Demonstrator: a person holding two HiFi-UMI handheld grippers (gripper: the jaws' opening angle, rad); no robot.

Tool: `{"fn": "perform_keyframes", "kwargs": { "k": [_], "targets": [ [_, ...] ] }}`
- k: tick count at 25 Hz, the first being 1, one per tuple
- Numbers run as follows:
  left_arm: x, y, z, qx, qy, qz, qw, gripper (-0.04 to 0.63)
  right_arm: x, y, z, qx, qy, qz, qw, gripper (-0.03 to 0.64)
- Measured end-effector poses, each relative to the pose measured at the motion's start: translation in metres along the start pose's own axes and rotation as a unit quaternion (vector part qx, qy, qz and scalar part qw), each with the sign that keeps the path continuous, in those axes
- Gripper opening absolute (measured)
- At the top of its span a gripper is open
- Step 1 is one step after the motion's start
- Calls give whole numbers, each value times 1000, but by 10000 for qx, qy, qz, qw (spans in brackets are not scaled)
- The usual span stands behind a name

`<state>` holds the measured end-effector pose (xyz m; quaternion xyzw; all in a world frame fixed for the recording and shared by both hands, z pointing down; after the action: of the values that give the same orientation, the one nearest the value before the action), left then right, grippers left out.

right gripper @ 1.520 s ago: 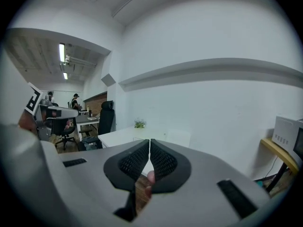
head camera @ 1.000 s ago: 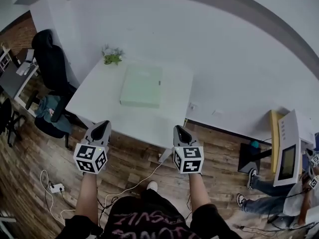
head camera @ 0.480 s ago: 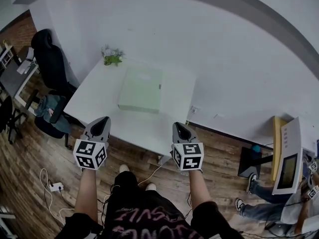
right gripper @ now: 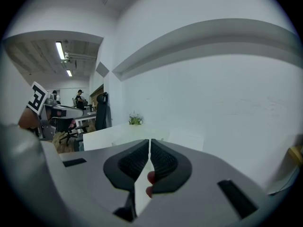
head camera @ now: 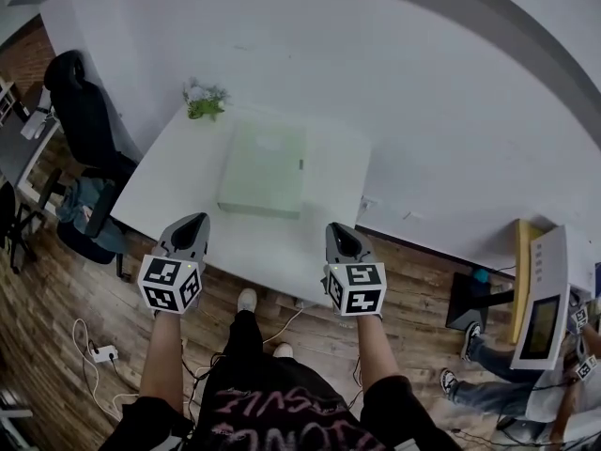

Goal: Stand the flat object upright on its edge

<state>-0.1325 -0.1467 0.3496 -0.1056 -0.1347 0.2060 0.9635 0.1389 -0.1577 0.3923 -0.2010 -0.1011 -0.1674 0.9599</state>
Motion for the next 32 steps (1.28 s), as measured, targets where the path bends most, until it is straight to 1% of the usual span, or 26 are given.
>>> {"fn": "perform_keyframes", "kwargs": {
  "k": [7,11,16,20,24,27,28,30,31,32],
  "targets": [
    [-25,-58,19,-198,93,267,9994,14,11,-49,1,-276,82,181,9994,26],
    [-40,-90,34,-379,138,429,9983,14,16,-82,4,-406,-137,233,9988,26],
    [-60,-125,51,-577,226,594,9963,14,18,-125,10,-639,-178,269,9974,28],
    [-76,-152,67,-788,328,737,9936,15,20,-155,18,-890,-161,353,9953,28],
    [-78,-176,82,-999,283,1014,9894,15,29,-176,27,-1104,-353,428,9923,28],
    [-82,-190,95,-1156,440,1090,9863,17,35,-188,34,-1257,-547,453,9895,31],
    [-83,-194,99,-1198,517,1107,9852,17,35,-192,36,-1316,-610,426,9885,38],
    [-84,-201,108,-1287,633,1168,9827,28,36,-200,42,-1438,-723,341,9864,84],
    [-84,-204,112,-1345,653,1212,9813,60,37,-204,44,-1486,-769,306,9854,114],
    [-84,-206,116,-1407,656,1257,9799,94,38,-208,46,-1532,-807,282,9845,121]
  ]
}}
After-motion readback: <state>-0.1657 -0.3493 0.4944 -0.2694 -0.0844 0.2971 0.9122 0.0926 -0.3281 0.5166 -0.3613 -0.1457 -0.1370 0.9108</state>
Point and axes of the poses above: the fingertips, and each gripper's own axes: y backward along the fingers, x to its right, z out of its underside, the point moved 1 cm from there along y, backward along the fingers, and after that the axes turned 14 degrees about -y, right-handed, at the moved point
